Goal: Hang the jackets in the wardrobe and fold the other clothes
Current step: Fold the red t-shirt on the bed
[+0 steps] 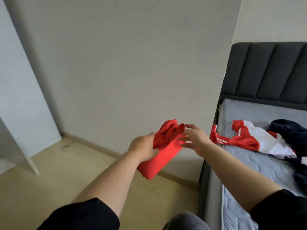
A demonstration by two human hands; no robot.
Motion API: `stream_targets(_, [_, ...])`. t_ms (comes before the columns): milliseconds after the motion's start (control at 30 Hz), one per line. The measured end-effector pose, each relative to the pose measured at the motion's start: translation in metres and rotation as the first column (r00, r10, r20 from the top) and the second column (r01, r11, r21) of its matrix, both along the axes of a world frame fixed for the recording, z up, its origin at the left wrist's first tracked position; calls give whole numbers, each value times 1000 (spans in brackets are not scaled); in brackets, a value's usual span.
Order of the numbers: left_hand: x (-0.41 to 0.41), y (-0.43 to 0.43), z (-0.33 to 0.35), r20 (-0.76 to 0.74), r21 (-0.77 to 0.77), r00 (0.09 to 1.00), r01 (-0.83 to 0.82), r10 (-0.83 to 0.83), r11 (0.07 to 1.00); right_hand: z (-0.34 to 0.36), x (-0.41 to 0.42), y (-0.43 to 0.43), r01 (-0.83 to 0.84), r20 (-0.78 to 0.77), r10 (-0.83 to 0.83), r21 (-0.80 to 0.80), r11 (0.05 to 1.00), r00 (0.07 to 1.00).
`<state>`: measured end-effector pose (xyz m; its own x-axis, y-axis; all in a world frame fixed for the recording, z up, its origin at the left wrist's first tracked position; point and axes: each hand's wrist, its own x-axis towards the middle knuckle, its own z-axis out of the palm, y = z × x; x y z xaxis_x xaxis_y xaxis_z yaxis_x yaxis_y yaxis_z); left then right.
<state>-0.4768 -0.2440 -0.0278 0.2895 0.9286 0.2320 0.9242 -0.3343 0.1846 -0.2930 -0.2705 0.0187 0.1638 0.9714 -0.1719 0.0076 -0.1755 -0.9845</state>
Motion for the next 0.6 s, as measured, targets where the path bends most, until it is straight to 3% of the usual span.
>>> stream_targets(33, [-16, 10, 1, -2, -26, 1000, -7, 7, 1000, -2, -14, 13, -73, 256, 49, 85, 994, 965])
stream_targets(67, [-31, 22, 2, 5, -53, 1000, -13, 13, 998, -6, -27, 26, -167, 518, 63, 156, 974, 853])
stream_targets(133, [-60, 50, 1, 32, -99, 999, -23, 27, 995, -16, -54, 56, -351, 857, -11, 223, 910, 515])
stream_targets(233, [-96, 97, -6, 9, -109, 999, -32, 33, 994, -31, -95, 116, -596, 994, -76, 112, 796, 84])
stream_targets(300, [-116, 131, -12, -30, -90, 999, -33, 31, 995, -44, -123, 164, -673, 992, -76, -10, 740, -98])
stream_targets(367, [-137, 165, -20, -75, -92, 996, -46, 39, 995, -57, -148, 212, -726, 986, -76, -58, 686, -150])
stream_targets(600, [-210, 226, 35, -180, -185, 984, -39, 5, 982, -16, -210, 290, -757, 977, 184, -201, 622, -109])
